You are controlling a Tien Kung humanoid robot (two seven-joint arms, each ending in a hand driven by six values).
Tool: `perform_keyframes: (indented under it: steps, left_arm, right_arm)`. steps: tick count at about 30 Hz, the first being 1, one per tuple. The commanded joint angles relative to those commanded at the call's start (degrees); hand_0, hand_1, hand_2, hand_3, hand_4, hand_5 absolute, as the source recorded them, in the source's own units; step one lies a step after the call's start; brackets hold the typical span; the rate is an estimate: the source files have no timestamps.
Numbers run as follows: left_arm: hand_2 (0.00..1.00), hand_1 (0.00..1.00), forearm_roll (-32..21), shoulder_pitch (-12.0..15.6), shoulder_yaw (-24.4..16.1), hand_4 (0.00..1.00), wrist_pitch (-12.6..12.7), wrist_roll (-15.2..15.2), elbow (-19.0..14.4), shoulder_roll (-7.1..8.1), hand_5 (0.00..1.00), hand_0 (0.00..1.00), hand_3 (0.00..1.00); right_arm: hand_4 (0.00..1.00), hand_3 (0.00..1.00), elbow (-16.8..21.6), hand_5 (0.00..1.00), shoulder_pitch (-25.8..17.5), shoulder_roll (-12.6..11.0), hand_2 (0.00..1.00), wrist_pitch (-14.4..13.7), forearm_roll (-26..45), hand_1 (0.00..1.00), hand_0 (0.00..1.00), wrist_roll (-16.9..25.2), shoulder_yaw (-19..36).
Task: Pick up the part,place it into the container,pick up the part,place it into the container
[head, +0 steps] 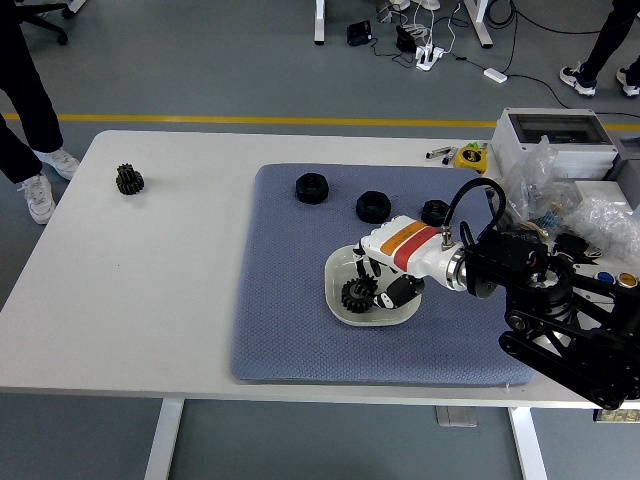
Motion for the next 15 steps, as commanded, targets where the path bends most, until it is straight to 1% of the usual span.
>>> perform_keyframes:
  steps: [3, 6, 15]
  left_arm:
    - [0.608, 0.641, -2.0, -0.09, 1.59, 0.585, 0.47, -0.24, -0.13, 0.12, 0.475, 0.647, 0.551]
    - [0.608, 0.647, -2.81, 0.01, 1.99, 0.585, 0.63, -0.35, -0.13, 0.11, 0.475, 0.647, 0.551]
    - [0.611, 0.647, -1.5, -0.15, 1.28, 0.586, 0.29, -0.1, -0.16, 0.22, 0.475, 0.647, 0.55]
  right_arm:
    - [0.755, 0.484, -0.62, 0.251, 0.86, 0.69, 0.413, 0.63, 0.3, 0.307, 0.146, -0.15, -0.81]
    - [0.75, 0.486, -1.3, 0.256, 1.18, 1.29, 0.416, 0.62, 0.52, 0.311, 0.151, -0.15, -1.17]
    - [0.746, 0.488, -4.87, 0.259, 2.39, 2.93, 0.422, 0.6, 1.8, 0.314, 0.153, -0.15, -2.51]
